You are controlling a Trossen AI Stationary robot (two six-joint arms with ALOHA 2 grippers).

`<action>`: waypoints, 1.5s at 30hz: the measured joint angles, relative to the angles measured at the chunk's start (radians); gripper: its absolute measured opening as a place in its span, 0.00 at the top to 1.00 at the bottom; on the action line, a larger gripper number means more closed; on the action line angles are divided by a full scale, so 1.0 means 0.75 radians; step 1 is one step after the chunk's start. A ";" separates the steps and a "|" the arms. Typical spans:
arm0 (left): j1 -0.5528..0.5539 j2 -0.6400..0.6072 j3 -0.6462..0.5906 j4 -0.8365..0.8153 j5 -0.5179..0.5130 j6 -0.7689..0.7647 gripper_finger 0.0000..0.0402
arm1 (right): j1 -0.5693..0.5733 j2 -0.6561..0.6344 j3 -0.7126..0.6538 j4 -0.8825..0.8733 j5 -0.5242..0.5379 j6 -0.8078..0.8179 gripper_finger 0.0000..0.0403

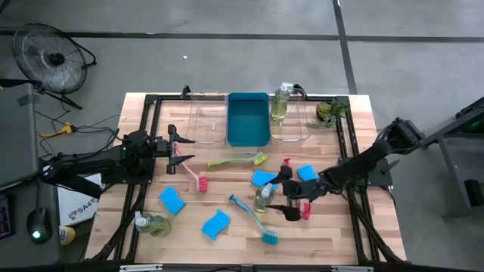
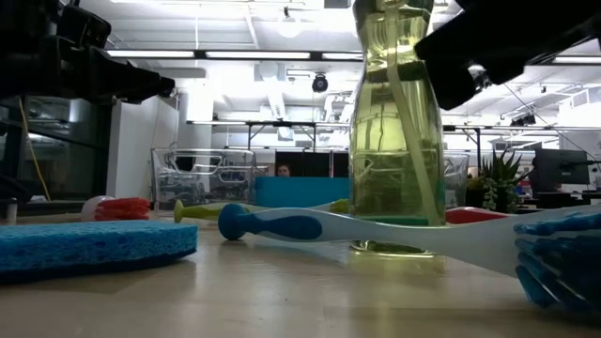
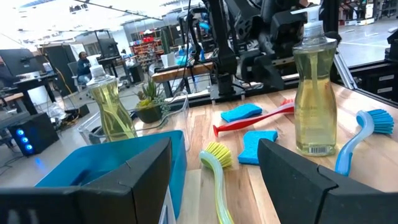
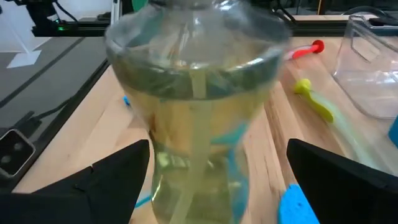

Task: Pick & Place Kitchen Sink Supplies
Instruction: Put the green dish soap into the right transparent bin

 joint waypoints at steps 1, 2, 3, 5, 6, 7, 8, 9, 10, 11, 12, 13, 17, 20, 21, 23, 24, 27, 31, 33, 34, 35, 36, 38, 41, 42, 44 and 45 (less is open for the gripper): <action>0.000 0.000 0.000 0.000 0.000 0.000 0.42 | 0.000 0.025 0.014 0.018 0.004 -0.001 0.07; 0.000 0.000 0.000 0.000 0.000 0.000 0.42 | 0.000 0.044 0.023 0.029 0.005 0.000 0.07; 0.000 0.000 0.000 0.000 0.000 0.000 0.42 | -0.001 0.062 0.035 0.044 0.009 0.001 0.07; 0.000 0.000 0.000 0.000 0.000 0.000 0.42 | -0.001 0.095 0.072 0.069 0.006 0.011 0.07; 0.000 0.000 0.000 0.001 0.000 0.000 0.42 | 0.000 0.109 0.083 0.066 0.008 0.012 0.07; 0.000 0.000 0.000 0.000 0.000 0.000 0.42 | -0.001 0.125 0.099 0.063 0.013 0.012 0.07; 0.000 0.000 0.000 0.000 0.000 0.000 0.42 | -0.001 0.140 0.117 0.064 0.018 0.011 0.07; 0.000 0.000 0.000 0.000 0.000 0.000 0.42 | -0.001 0.151 0.129 0.065 0.022 0.011 0.08; 0.000 0.000 0.000 0.000 0.000 0.000 0.42 | -0.001 0.162 0.140 0.066 0.028 0.011 0.08; 0.000 0.000 0.000 0.000 0.000 0.000 0.42 | -0.002 0.172 0.157 0.070 0.029 0.011 0.09; 0.000 0.000 0.000 0.000 0.000 0.000 0.42 | -0.002 0.181 0.171 0.076 0.029 0.011 0.10; 0.000 0.000 0.000 0.000 0.000 0.000 0.42 | -0.002 0.187 0.180 0.074 0.030 0.011 0.12; 0.000 0.000 0.000 0.000 0.000 0.000 0.42 | -0.002 0.201 0.217 0.067 0.067 0.011 0.19; 0.000 0.000 0.000 0.000 0.000 0.000 0.42 | -0.002 0.201 0.236 0.066 0.112 0.013 0.25; 0.000 0.000 0.000 0.000 0.000 0.000 0.42 | -0.002 0.201 0.240 0.067 0.132 0.014 0.26; 0.000 0.000 0.000 0.000 0.000 0.000 0.42 | -0.002 0.201 0.248 0.068 0.163 0.016 0.30; 0.000 0.000 0.000 0.000 0.000 0.000 0.42 | -0.002 0.201 0.251 0.068 0.180 0.027 0.32; 0.000 0.000 0.000 0.000 0.000 0.000 0.42 | -0.002 0.201 0.253 0.064 0.211 0.078 0.38; 0.000 0.000 0.000 0.000 0.000 0.000 0.42 | -0.003 0.201 0.254 0.046 0.234 0.153 0.44; 0.000 0.000 0.000 0.000 0.000 0.000 0.42 | -0.003 0.201 0.253 0.038 0.265 0.180 0.45; 0.000 0.000 0.000 0.000 0.000 0.000 0.42 | -0.003 0.201 0.253 0.033 0.281 0.191 0.45; 0.000 0.000 0.000 0.000 0.000 0.000 0.42 | -0.003 0.201 0.252 0.028 0.300 0.193 0.45; 0.000 0.000 0.000 0.000 0.000 0.000 0.42 | -0.003 0.201 0.258 0.016 0.320 0.188 0.45; 0.000 0.000 0.000 0.000 0.000 0.000 0.42 | -0.002 0.202 0.284 -0.003 0.371 0.177 0.45; 0.000 0.000 0.000 0.000 0.000 0.000 0.42 | -0.002 0.200 0.333 -0.004 0.447 0.136 0.45; 0.000 0.000 0.000 0.000 0.000 0.000 0.42 | -0.002 0.199 0.348 -0.008 0.468 0.114 0.45; 0.000 0.000 0.000 0.000 0.000 0.000 0.42 | -0.002 0.199 0.379 -0.020 0.514 0.076 0.45; 0.000 0.000 0.000 0.000 0.000 0.000 0.42 | -0.003 0.199 0.397 -0.020 0.546 0.061 0.45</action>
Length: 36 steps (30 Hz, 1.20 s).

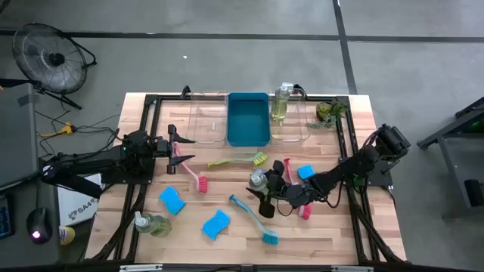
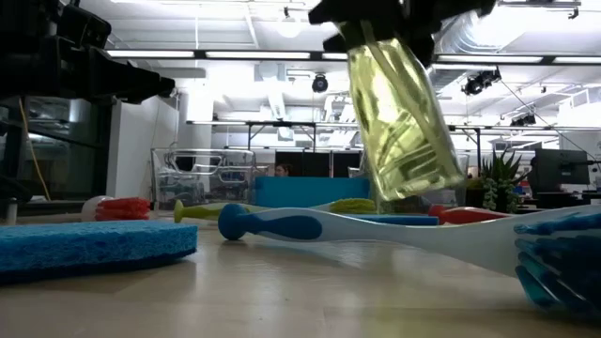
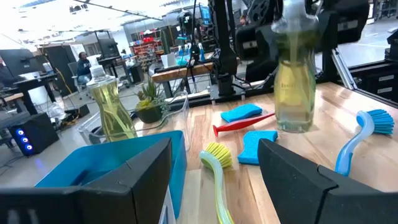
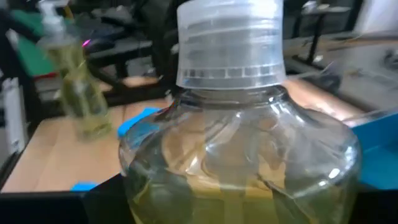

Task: Pick & Place Kitchen Sink Supplies
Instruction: Put the green dish soap into the right transparent bin

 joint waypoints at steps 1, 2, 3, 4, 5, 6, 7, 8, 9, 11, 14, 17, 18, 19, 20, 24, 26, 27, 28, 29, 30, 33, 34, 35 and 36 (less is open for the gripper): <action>0.000 0.000 0.000 0.000 0.000 0.000 0.42 | 0.000 0.000 0.018 0.004 0.045 -0.012 0.45; 0.000 0.000 0.000 0.000 0.000 0.000 0.42 | 0.000 0.000 0.032 0.010 0.103 -0.021 0.45; 0.000 0.000 0.000 0.000 0.000 0.000 0.42 | 0.000 -0.001 0.046 0.013 0.166 -0.027 0.45; 0.000 0.000 0.000 0.000 0.000 0.000 0.42 | 0.001 -0.001 0.056 0.015 0.236 -0.031 0.45; 0.000 0.000 0.000 0.000 0.000 0.000 0.42 | 0.000 -0.001 0.061 0.019 0.301 -0.043 0.45; 0.000 0.000 0.000 0.000 0.000 0.000 0.42 | 0.000 -0.006 0.062 0.022 0.362 -0.058 0.45; 0.000 0.000 0.000 0.000 0.000 0.000 0.42 | 0.000 -0.010 0.062 0.029 0.422 -0.070 0.45; 0.000 0.000 0.000 0.000 0.000 0.000 0.42 | -0.003 -0.019 0.057 0.046 0.475 -0.085 0.45; 0.000 0.000 0.000 0.000 0.000 0.000 0.42 | -0.004 -0.035 0.045 0.062 0.516 -0.092 0.45; 0.000 0.000 0.000 0.000 0.000 0.000 0.42 | -0.011 -0.071 0.021 0.075 0.590 -0.116 0.45; 0.000 0.000 0.000 -0.001 0.000 0.000 0.42 | -0.029 -0.142 -0.025 0.067 0.636 -0.135 0.45; 0.000 0.000 0.000 -0.003 0.000 0.000 0.42 | -0.054 -0.223 -0.071 0.070 0.649 -0.172 0.45; 0.000 0.000 0.000 -0.004 0.000 0.000 0.42 | -0.063 -0.253 -0.087 0.069 0.655 -0.193 0.45; 0.000 0.000 0.000 -0.006 0.000 0.000 0.42 | -0.071 -0.280 -0.101 0.064 0.659 -0.215 0.45; 0.000 0.000 0.000 -0.010 0.000 0.000 0.42 | -0.080 -0.309 -0.115 0.061 0.659 -0.236 0.45; 0.000 0.001 0.000 -0.039 0.000 0.000 0.42 | -0.106 -0.420 -0.154 0.023 0.665 -0.281 0.45; 0.000 0.000 0.000 -0.043 0.000 0.000 0.42 | -0.114 -0.466 -0.160 -0.013 0.674 -0.304 0.45; 0.000 0.000 0.000 -0.051 0.000 0.000 0.42 | -0.119 -0.485 -0.161 -0.038 0.681 -0.308 0.45; 0.000 0.001 0.000 -0.059 0.000 0.000 0.42 | -0.123 -0.503 -0.161 -0.064 0.685 -0.308 0.45; 0.000 0.001 0.000 -0.062 0.000 0.000 0.42 | -0.126 -0.517 -0.161 -0.087 0.687 -0.303 0.45; 0.000 0.000 0.000 -0.061 0.000 0.000 0.42 | -0.131 -0.531 -0.161 -0.106 0.687 -0.298 0.45; 0.000 0.001 0.000 -0.060 0.000 0.000 0.42 | -0.143 -0.558 -0.161 -0.144 0.690 -0.297 0.45; 0.000 0.000 0.000 -0.060 0.000 0.000 0.42 | -0.149 -0.563 -0.161 -0.148 0.695 -0.296 0.45; 0.000 0.000 0.000 -0.059 0.000 0.000 0.42 | -0.154 -0.564 -0.161 -0.150 0.700 -0.297 0.45; 0.000 0.000 0.000 -0.059 0.000 0.000 0.42 | -0.161 -0.565 -0.161 -0.151 0.703 -0.300 0.45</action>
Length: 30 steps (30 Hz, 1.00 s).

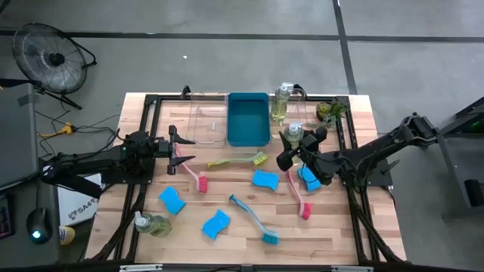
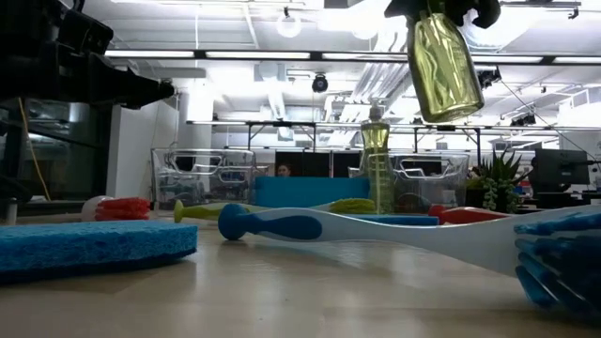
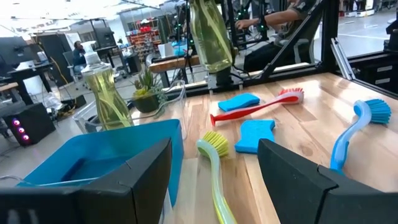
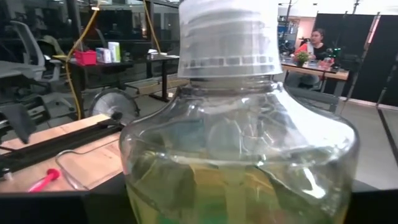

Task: Pick & Place Kitchen Sink Supplies
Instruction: Put the green dish soap into the right transparent bin

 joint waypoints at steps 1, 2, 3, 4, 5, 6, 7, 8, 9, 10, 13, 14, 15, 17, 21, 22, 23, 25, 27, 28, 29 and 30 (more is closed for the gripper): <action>0.000 0.000 0.000 -0.001 0.000 0.000 0.42 | -0.007 0.000 -0.001 -0.001 0.001 0.000 0.45; 0.000 0.000 0.000 0.000 0.000 0.000 0.42 | -0.015 0.000 -0.001 -0.001 0.001 0.000 0.45; 0.000 0.000 0.000 0.000 0.000 0.000 0.42 | -0.021 0.000 -0.001 -0.001 0.000 0.000 0.45; 0.000 0.000 0.000 0.000 0.000 0.000 0.42 | -0.025 0.000 -0.001 -0.001 0.000 -0.001 0.45; 0.000 0.000 0.000 0.000 0.000 0.000 0.42 | -0.031 0.000 -0.001 -0.001 -0.001 -0.001 0.45; 0.000 0.000 0.000 0.000 0.000 0.000 0.42 | -0.035 0.000 -0.001 -0.001 -0.002 -0.002 0.45; 0.000 0.000 0.000 0.000 0.000 0.000 0.42 | -0.041 0.000 -0.001 -0.001 -0.003 -0.002 0.45; 0.000 0.000 0.000 0.000 0.000 0.000 0.42 | -0.047 0.000 -0.001 -0.001 -0.003 -0.002 0.45; 0.000 0.000 0.000 0.000 0.000 0.000 0.42 | -0.052 0.000 -0.001 -0.001 -0.004 0.001 0.45; 0.000 0.000 0.000 0.000 0.000 0.000 0.42 | -0.058 0.000 -0.001 -0.001 -0.005 0.006 0.45; 0.000 0.000 0.000 0.001 0.000 0.000 0.42 | -0.076 0.000 -0.001 -0.004 -0.006 0.030 0.45; 0.000 0.000 0.000 0.000 0.000 0.000 0.42 | -0.082 0.000 -0.001 -0.005 -0.006 0.033 0.45; 0.000 0.000 0.000 0.001 0.000 0.000 0.42 | -0.087 0.000 -0.001 -0.008 -0.005 0.033 0.45; 0.000 0.000 0.000 0.001 0.000 0.000 0.42 | -0.101 0.000 -0.001 -0.017 -0.004 0.036 0.45; 0.000 0.000 0.000 0.001 0.000 0.000 0.42 | -0.132 0.000 -0.001 -0.078 0.013 0.127 0.45; 0.000 0.000 0.000 0.001 0.000 0.000 0.42 | -0.138 0.000 -0.001 -0.108 0.021 0.168 0.45; 0.000 0.000 0.000 0.001 0.000 0.000 0.42 | -0.145 0.000 -0.001 -0.138 0.025 0.205 0.45; 0.000 0.000 0.000 0.001 0.000 0.000 0.42 | -0.154 0.000 -0.003 -0.171 0.024 0.259 0.45; 0.000 0.000 0.000 0.001 0.000 0.000 0.42 | -0.161 0.001 -0.003 -0.178 0.024 0.273 0.45; 0.000 0.000 0.000 0.001 0.000 0.000 0.42 | -0.164 0.001 -0.003 -0.180 0.024 0.276 0.45; 0.000 0.000 0.000 0.001 0.000 0.000 0.42 | -0.170 0.001 -0.003 -0.182 0.025 0.276 0.45; 0.000 0.000 0.000 0.001 0.001 0.000 0.42 | -0.174 0.001 -0.005 -0.182 0.025 0.277 0.45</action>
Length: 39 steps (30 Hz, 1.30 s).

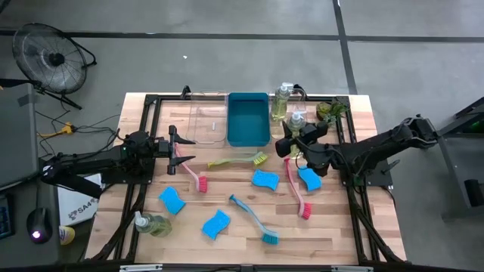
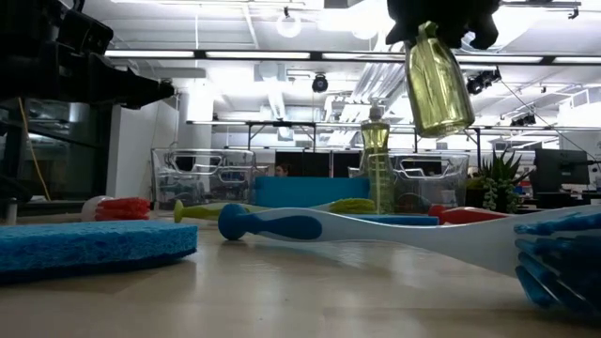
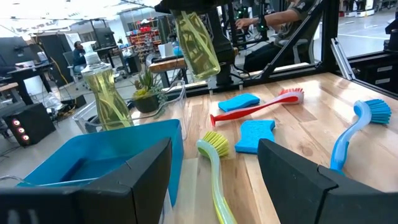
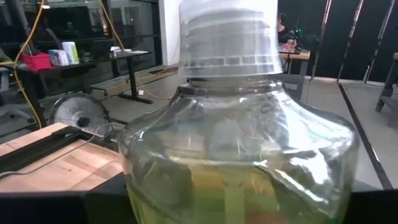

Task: Pick & Place Kitchen Sink Supplies
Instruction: Put the green dish soap into the right transparent bin

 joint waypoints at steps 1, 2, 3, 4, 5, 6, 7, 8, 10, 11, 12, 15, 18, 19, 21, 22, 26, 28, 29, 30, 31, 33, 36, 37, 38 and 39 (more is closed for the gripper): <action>0.000 0.000 0.000 0.001 0.000 0.000 0.42 | -0.006 0.000 -0.001 -0.005 0.002 0.006 0.45; 0.000 0.000 0.000 0.000 0.000 0.000 0.42 | -0.010 0.000 -0.001 -0.008 0.008 0.018 0.45; 0.000 0.000 0.000 0.000 -0.001 0.000 0.42 | -0.015 0.000 -0.001 -0.009 0.021 0.031 0.45; 0.000 0.000 0.000 0.001 0.000 0.000 0.42 | -0.018 0.000 -0.002 -0.010 0.035 0.044 0.45; 0.000 0.000 0.000 0.000 0.000 0.000 0.42 | -0.023 0.000 -0.001 -0.011 0.045 0.051 0.45; 0.000 0.000 0.000 0.001 0.000 0.000 0.42 | -0.026 0.000 -0.001 -0.017 0.052 0.058 0.45; 0.000 0.000 0.000 0.001 -0.001 0.000 0.42 | -0.029 0.000 -0.002 -0.026 0.058 0.063 0.45; 0.000 0.000 0.000 0.001 -0.001 0.000 0.42 | -0.033 0.000 -0.001 -0.041 0.065 0.075 0.45; 0.000 0.000 0.000 0.000 -0.001 0.000 0.42 | -0.037 0.000 -0.002 -0.058 0.084 0.101 0.45; 0.000 0.000 0.000 0.001 0.000 0.000 0.42 | -0.042 0.000 -0.002 -0.059 0.093 0.114 0.45; 0.000 0.000 0.000 0.001 0.000 0.000 0.42 | -0.047 0.000 -0.001 -0.059 0.094 0.115 0.45; 0.000 0.000 0.000 0.001 0.000 0.000 0.42 | -0.072 0.000 -0.002 -0.059 0.092 0.114 0.45; 0.000 0.000 0.000 0.000 0.000 0.000 0.42 | -0.118 0.001 -0.002 -0.055 0.039 0.082 0.45; 0.000 0.000 0.000 0.000 -0.001 0.000 0.42 | -0.138 0.001 -0.001 -0.047 0.000 0.052 0.45; 0.000 0.000 0.000 0.001 0.000 0.000 0.42 | -0.177 0.001 -0.001 0.001 -0.074 -0.025 0.45; 0.000 0.000 0.000 0.001 -0.001 0.000 0.42 | -0.194 0.002 -0.002 0.037 -0.094 -0.066 0.45; 0.000 0.000 0.000 0.001 0.000 0.000 0.42 | -0.249 -0.003 -0.006 0.201 -0.115 -0.262 0.45; 0.000 0.000 0.000 0.000 0.000 0.000 0.42 | -0.274 -0.019 -0.059 0.326 -0.124 -0.363 0.45; 0.000 0.000 0.000 0.001 0.000 0.000 0.42 | -0.285 -0.031 -0.098 0.386 -0.122 -0.391 0.45; 0.000 0.000 0.000 0.001 0.000 0.000 0.42 | -0.293 -0.044 -0.139 0.435 -0.117 -0.405 0.45; 0.000 0.000 0.000 0.001 -0.001 0.000 0.42 | -0.299 -0.056 -0.177 0.469 -0.109 -0.409 0.45; 0.000 0.000 0.000 0.001 -0.001 0.000 0.42 | -0.308 -0.082 -0.233 0.487 -0.085 -0.412 0.45; 0.000 0.000 0.000 0.001 0.000 0.000 0.42 | -0.333 -0.141 -0.283 0.504 -0.107 -0.411 0.45; 0.000 0.000 0.000 0.000 -0.001 0.000 0.42 | -0.346 -0.157 -0.296 0.510 -0.131 -0.410 0.45; 0.000 0.000 0.000 0.000 0.000 0.000 0.42 | -0.361 -0.168 -0.307 0.508 -0.160 -0.402 0.45; 0.000 0.000 0.000 0.001 0.000 0.000 0.42 | -0.375 -0.175 -0.316 0.503 -0.189 -0.388 0.45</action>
